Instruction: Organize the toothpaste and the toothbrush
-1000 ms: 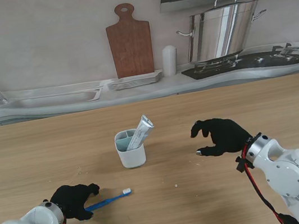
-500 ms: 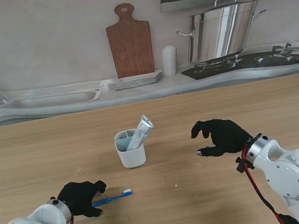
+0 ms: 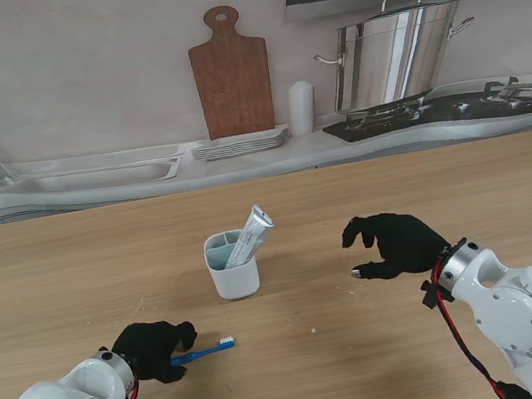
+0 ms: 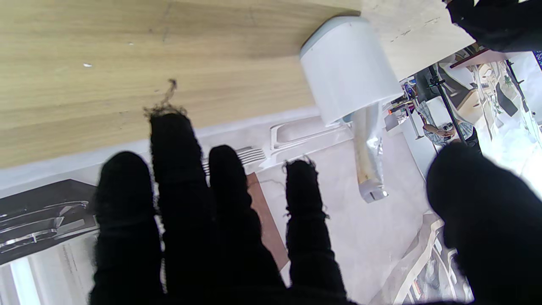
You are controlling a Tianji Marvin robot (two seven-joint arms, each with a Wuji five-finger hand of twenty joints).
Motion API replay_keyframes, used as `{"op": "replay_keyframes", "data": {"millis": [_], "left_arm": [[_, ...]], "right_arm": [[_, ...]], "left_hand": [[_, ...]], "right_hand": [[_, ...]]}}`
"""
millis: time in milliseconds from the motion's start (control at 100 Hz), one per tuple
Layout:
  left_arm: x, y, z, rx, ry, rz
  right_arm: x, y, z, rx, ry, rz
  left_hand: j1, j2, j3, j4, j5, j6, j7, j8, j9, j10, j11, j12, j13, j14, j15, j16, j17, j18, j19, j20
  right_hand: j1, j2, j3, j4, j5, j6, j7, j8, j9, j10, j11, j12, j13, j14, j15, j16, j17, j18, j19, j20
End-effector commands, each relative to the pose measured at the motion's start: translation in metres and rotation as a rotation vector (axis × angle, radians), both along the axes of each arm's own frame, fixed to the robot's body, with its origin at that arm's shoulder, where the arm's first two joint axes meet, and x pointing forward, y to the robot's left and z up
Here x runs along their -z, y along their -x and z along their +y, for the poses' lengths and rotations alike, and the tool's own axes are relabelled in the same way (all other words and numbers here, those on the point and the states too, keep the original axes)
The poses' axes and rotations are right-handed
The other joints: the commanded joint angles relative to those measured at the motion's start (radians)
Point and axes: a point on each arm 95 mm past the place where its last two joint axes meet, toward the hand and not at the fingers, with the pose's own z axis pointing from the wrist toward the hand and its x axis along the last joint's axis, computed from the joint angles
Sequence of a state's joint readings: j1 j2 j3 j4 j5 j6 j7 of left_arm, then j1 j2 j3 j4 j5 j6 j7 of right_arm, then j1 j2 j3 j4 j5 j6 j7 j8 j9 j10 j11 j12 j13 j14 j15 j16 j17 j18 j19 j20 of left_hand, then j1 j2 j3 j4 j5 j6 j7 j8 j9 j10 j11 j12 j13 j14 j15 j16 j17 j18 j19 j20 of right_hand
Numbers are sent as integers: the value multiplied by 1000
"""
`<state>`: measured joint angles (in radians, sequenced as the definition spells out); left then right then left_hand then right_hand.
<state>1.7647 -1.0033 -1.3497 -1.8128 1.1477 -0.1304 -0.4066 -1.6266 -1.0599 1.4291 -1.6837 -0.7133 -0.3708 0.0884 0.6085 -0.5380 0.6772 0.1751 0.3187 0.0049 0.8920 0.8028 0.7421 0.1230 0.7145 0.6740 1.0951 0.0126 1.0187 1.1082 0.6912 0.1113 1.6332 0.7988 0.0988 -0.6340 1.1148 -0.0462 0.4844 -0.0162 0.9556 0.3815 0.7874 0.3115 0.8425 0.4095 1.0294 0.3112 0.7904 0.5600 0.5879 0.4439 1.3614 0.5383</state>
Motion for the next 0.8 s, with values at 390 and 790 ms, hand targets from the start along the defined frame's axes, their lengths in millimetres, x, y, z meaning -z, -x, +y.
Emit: {"op": "replay_keyframes", "data": {"millis": [390,790], "left_arm": [[17,-1,-5,40,-13,64],[18,-6,-9,70,-24,77]], "right_arm": [[6,2,-1,0,9,25],[8,2,-2,4,16,29]], "left_hand": [[70,-96,117,5,61,-45,96,74,116,-31,-68,158,91,-30,79,17,64,-34,100,-23],[124,-145,162,-24,89,-73,138,78,192,-40,-115,214,121,-32,105,19,87,-38,123,-27]], "right_hand": [[28,25,19,37,29,-7,-2,-2,13,18,-7,-7,19,19,5,2,3,7,15,-5],[27,27,18,37,33,-7,-3,-2,16,19,-7,-7,21,19,6,2,3,6,15,-5]]}}
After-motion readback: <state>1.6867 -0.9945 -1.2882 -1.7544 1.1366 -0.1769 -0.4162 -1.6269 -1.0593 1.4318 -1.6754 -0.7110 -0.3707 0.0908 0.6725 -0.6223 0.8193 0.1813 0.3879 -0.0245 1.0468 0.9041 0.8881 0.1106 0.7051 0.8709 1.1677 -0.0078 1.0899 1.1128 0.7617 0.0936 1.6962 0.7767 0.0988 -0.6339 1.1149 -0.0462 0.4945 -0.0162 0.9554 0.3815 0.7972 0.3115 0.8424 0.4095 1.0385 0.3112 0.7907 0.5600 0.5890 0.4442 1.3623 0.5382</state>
